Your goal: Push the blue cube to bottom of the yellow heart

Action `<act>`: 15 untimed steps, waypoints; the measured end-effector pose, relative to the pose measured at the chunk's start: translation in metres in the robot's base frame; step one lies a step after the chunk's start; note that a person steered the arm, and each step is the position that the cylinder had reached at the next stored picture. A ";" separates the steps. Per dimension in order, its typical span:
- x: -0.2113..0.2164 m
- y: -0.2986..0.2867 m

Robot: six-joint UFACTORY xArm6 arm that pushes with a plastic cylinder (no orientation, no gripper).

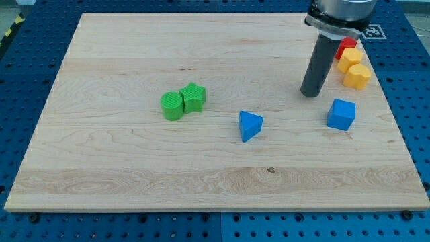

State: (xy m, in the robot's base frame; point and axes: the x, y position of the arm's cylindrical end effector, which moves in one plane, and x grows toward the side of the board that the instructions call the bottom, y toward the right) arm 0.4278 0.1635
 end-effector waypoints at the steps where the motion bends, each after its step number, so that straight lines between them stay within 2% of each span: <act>1: 0.022 -0.002; 3: 0.061 0.008; 6: 0.069 0.028; 7: 0.087 0.031; 13: 0.092 0.051; 15: 0.078 0.051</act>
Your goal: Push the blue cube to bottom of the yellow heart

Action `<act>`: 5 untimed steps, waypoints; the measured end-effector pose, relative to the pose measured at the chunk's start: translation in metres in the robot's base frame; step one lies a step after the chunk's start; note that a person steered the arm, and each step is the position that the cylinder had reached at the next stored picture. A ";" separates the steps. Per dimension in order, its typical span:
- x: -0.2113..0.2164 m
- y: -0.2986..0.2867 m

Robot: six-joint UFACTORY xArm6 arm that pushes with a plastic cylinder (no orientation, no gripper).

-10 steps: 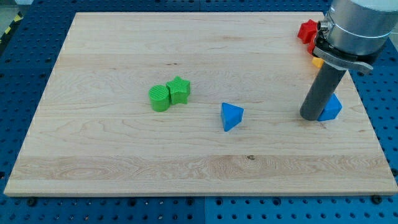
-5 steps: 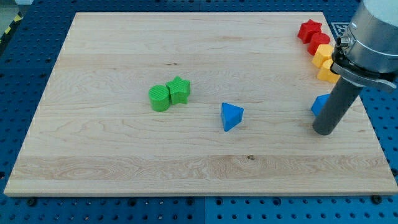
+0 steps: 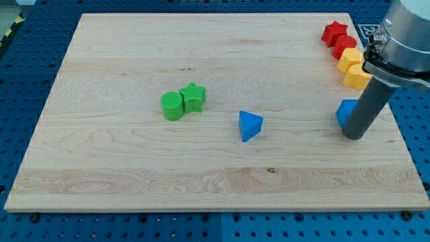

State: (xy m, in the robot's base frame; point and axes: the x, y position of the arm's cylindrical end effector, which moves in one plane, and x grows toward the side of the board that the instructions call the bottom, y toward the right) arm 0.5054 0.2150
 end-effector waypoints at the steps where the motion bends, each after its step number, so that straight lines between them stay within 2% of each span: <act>1: -0.008 -0.004; 5: -0.053 -0.054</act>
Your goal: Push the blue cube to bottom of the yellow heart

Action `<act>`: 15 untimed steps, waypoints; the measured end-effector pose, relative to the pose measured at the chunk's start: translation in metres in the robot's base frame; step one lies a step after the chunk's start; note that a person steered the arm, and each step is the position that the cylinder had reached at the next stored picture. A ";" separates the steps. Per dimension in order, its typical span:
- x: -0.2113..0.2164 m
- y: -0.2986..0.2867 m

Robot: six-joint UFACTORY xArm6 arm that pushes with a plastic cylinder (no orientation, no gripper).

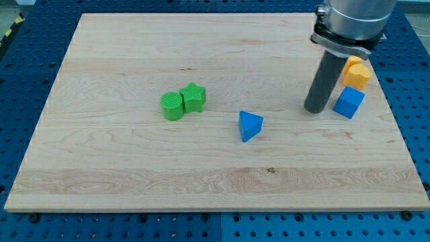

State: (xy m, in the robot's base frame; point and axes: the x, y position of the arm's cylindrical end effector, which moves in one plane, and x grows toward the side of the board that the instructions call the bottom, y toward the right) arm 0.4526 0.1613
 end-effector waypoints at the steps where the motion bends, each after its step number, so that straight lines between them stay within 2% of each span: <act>1: 0.000 0.019; 4: 0.029 0.046; 6: 0.018 0.059; 7: 0.016 0.033; 8: -0.005 0.026; 9: -0.013 0.037; 12: 0.018 0.056; 14: 0.008 0.065; 15: 0.017 0.069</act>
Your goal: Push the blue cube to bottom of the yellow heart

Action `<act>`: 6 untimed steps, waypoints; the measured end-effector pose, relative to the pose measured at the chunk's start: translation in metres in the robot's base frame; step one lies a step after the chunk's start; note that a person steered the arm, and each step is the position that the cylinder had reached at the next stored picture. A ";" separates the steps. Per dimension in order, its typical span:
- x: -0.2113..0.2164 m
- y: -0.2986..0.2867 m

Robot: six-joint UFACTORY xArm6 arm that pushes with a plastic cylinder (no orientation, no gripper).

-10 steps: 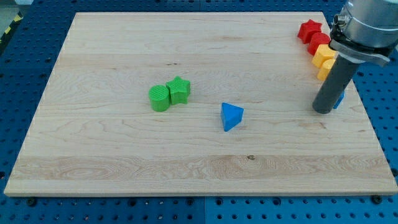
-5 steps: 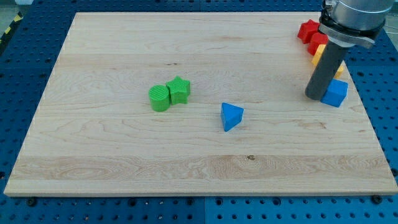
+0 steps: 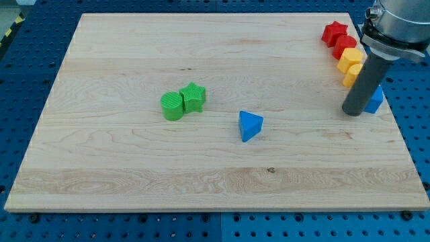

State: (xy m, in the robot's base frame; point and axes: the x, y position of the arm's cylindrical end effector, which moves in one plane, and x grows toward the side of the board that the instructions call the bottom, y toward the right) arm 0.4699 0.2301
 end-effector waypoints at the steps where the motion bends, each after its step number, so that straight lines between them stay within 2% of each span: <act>1: 0.017 0.025; 2: 0.007 0.053; 6: -0.014 0.033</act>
